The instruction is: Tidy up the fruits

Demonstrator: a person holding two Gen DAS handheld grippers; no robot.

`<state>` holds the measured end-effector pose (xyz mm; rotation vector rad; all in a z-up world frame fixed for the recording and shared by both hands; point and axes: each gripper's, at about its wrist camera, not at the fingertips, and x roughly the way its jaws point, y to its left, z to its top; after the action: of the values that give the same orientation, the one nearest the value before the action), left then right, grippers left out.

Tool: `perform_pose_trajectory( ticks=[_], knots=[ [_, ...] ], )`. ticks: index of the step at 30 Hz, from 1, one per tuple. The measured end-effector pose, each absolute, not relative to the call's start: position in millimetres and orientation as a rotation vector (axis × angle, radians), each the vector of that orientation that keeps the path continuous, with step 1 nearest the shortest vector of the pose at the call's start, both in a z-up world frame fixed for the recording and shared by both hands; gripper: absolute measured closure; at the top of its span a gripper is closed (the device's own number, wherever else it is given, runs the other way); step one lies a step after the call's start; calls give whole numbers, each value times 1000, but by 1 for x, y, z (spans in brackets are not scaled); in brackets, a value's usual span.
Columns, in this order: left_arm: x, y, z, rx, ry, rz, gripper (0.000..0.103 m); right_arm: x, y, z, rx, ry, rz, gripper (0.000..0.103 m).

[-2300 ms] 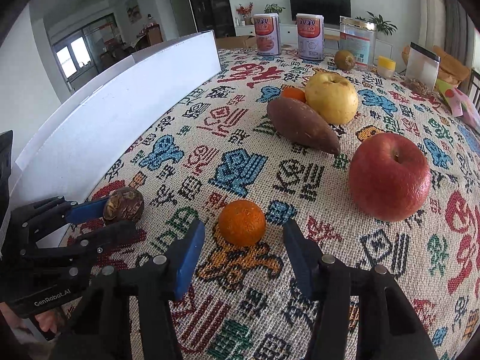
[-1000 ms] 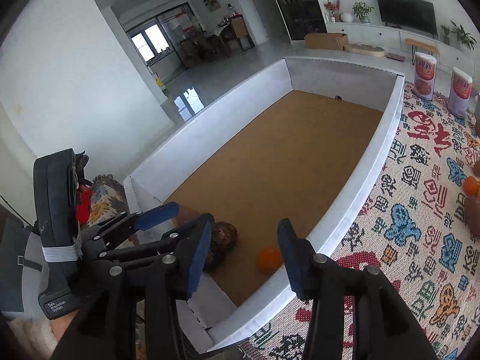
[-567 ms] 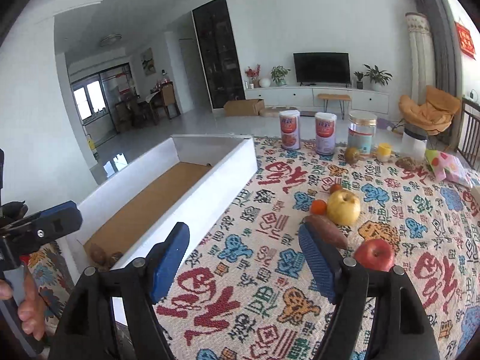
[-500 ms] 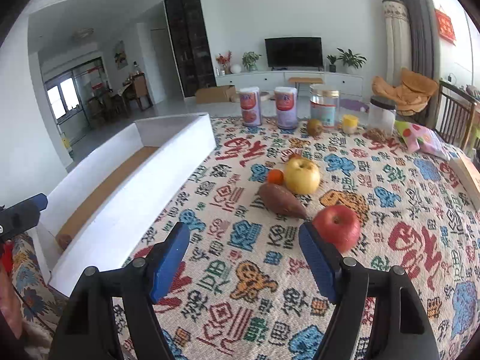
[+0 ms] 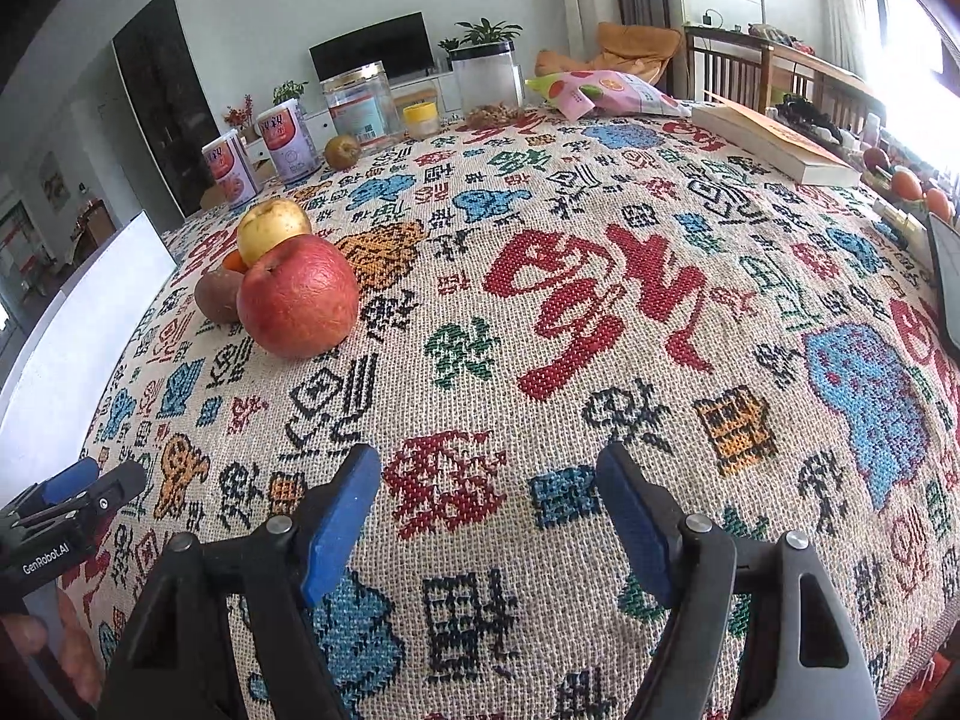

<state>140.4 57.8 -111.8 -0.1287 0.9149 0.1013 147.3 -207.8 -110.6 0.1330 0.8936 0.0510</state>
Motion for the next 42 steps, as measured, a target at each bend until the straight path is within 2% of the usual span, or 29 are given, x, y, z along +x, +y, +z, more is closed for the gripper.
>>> perform_pose_trajectory(
  ticks=[6, 11, 23, 39, 42],
  knots=[
    [143, 49, -117, -69, 906, 143, 8, 147, -205, -116, 119, 905, 41, 27],
    [146, 50, -118, -71, 909, 150, 6, 148, -195, -119, 64, 917, 38, 20],
    [147, 51, -118, -70, 909, 154, 5, 148, -185, -123, -6, 940, 38, 10],
    [146, 50, -118, -74, 913, 153, 5, 149, -181, -125, -30, 956, 47, 4],
    [158, 56, -110, -151, 919, 113, 5, 149, -180, -126, -30, 957, 48, 3]
  ],
)
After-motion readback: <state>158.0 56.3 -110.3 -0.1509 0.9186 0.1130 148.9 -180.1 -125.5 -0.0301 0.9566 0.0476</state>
